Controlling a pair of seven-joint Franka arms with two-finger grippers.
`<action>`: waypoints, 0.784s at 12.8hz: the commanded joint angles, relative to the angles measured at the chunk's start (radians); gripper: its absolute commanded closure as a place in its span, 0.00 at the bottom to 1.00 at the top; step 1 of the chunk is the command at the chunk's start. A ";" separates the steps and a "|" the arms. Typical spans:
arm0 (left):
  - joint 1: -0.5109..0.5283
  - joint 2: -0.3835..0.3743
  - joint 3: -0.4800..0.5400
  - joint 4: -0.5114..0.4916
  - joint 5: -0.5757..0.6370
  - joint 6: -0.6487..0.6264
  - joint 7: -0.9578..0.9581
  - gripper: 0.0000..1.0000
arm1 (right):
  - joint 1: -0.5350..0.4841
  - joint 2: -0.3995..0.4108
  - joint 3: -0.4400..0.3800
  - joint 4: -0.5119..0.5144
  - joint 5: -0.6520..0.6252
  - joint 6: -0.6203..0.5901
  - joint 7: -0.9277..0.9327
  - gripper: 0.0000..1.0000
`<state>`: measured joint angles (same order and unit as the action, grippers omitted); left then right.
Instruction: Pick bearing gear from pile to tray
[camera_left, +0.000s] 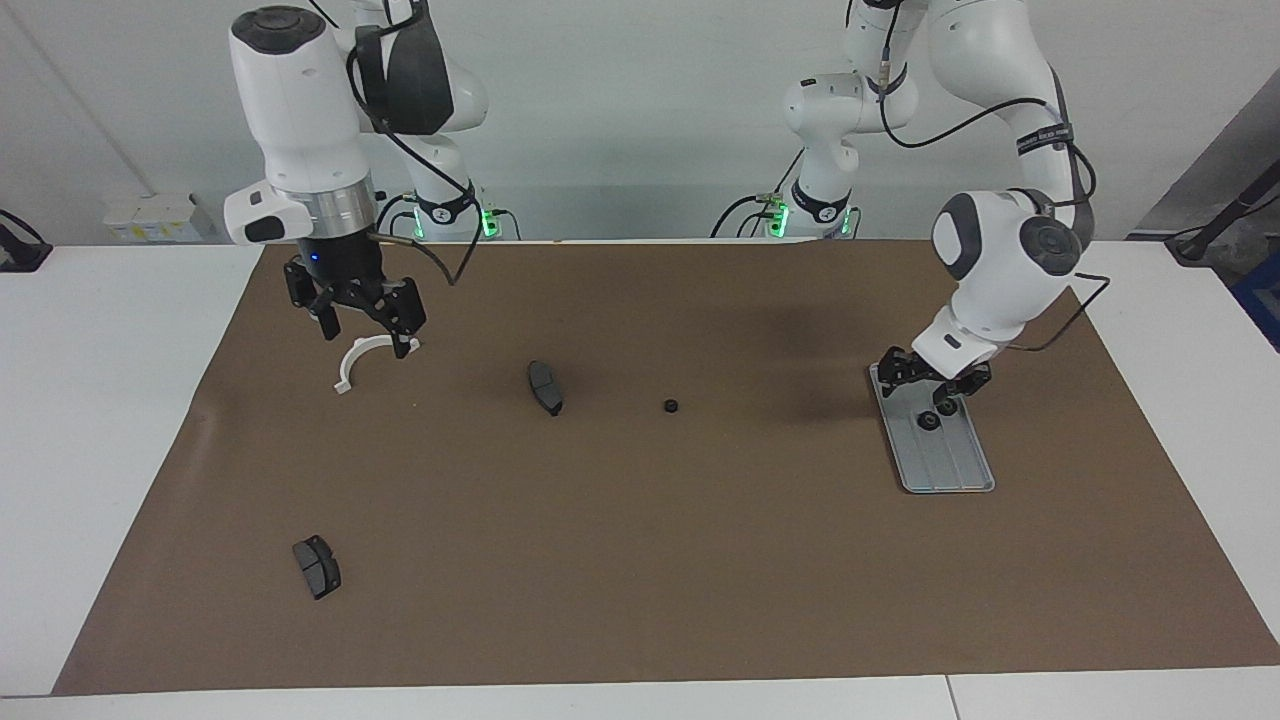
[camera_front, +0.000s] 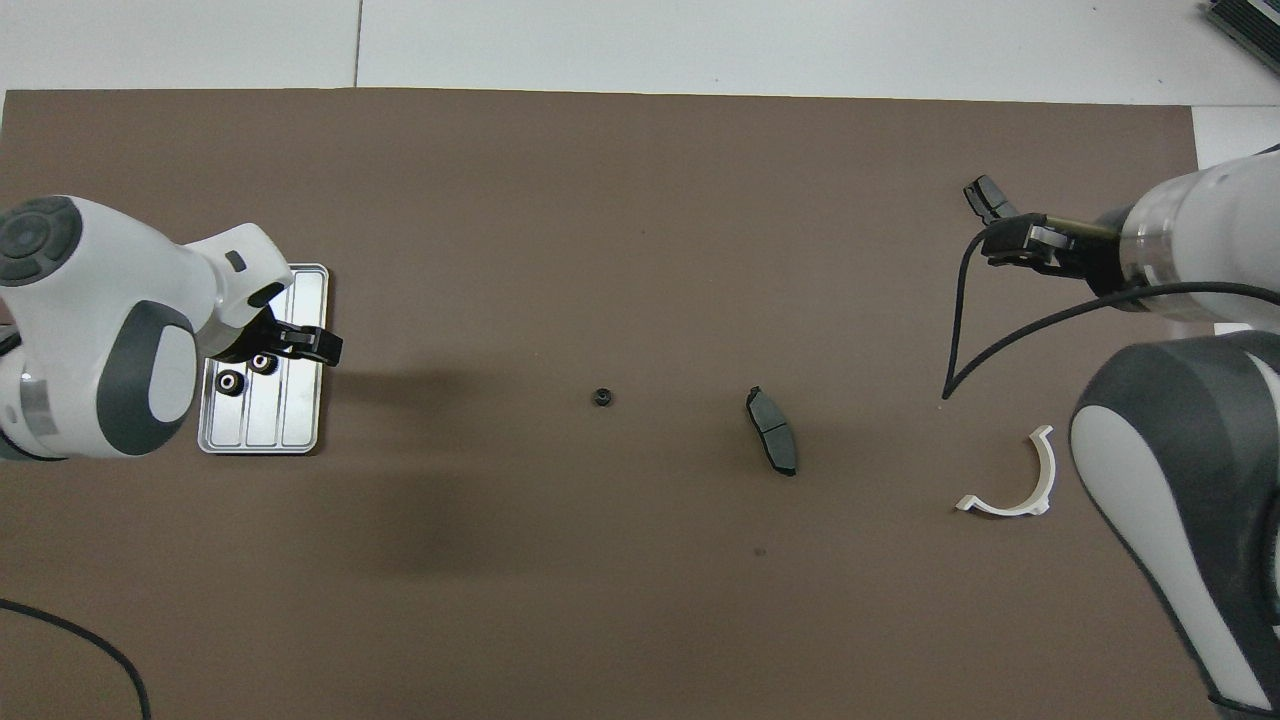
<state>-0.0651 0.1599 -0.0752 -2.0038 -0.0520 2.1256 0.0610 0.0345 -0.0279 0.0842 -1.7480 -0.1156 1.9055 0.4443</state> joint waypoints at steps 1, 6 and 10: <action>-0.125 -0.008 0.012 0.008 0.006 0.002 -0.243 0.18 | -0.040 -0.043 0.009 -0.001 0.008 -0.071 -0.090 0.00; -0.336 0.088 0.012 0.121 -0.003 0.069 -0.599 0.23 | -0.119 -0.014 0.000 0.131 0.086 -0.270 -0.358 0.00; -0.436 0.213 0.012 0.262 -0.005 0.119 -0.759 0.28 | -0.111 -0.004 0.005 0.145 0.076 -0.299 -0.377 0.00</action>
<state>-0.4663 0.2943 -0.0799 -1.8345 -0.0525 2.2382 -0.6472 -0.0746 -0.0541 0.0801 -1.6314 -0.0558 1.6340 0.0965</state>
